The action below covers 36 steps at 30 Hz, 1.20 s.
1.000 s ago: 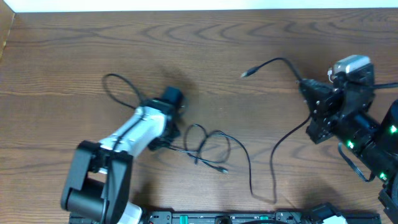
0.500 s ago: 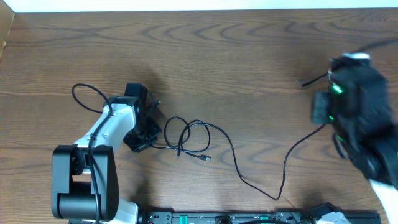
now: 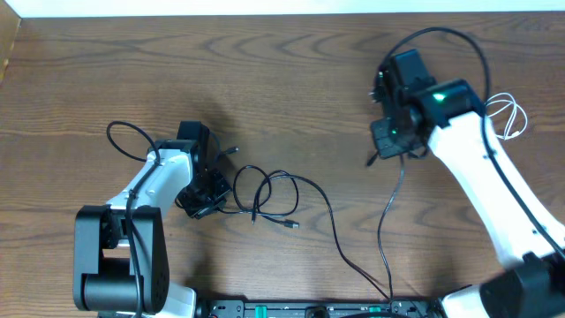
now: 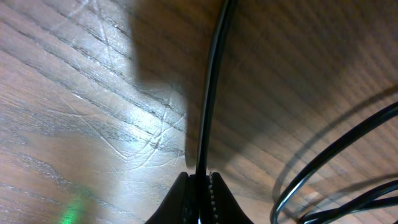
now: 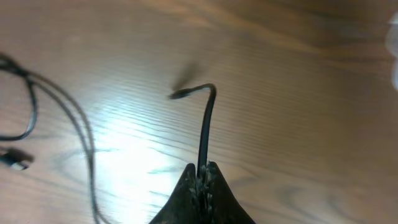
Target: Untangle cables
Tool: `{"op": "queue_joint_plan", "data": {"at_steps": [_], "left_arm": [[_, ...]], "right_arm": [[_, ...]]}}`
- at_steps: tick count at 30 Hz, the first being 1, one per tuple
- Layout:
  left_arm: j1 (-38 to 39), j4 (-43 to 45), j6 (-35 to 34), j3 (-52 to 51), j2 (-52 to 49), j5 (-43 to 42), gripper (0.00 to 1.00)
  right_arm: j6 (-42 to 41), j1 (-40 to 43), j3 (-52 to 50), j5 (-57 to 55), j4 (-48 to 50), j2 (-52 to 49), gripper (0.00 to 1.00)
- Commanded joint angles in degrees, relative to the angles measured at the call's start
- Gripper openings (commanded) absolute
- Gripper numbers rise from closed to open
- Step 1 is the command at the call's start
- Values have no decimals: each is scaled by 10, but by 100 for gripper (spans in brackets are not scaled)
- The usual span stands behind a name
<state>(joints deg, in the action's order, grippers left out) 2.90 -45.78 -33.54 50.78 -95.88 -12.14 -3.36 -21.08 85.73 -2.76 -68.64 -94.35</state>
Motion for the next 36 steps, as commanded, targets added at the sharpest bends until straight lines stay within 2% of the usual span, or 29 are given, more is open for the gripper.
{"op": "queue_joint_plan", "data": {"at_steps": [1, 6, 10, 13, 29, 33, 36], "left_arm": [[1, 0, 10, -9, 6, -3, 8], [1, 2, 10, -9, 6, -3, 8], [1, 2, 10, -9, 6, -3, 8], [1, 3, 10, -9, 6, -3, 8], [1, 7, 10, -9, 6, -3, 8], [1, 7, 10, -9, 6, -3, 8], [1, 8, 10, -9, 6, -3, 8]], "right_arm": [[84, 0, 0, 126, 11, -32, 1], [93, 0, 0, 146, 23, -77, 1], [105, -4, -7, 219, 26, -114, 1], [114, -13, -22, 228, 38, -127, 1], [89, -56, -167, 252, 201, -135, 4], [90, -68, -216, 297, 262, -135, 16], [90, -86, -252, 301, 322, -135, 33]]}}
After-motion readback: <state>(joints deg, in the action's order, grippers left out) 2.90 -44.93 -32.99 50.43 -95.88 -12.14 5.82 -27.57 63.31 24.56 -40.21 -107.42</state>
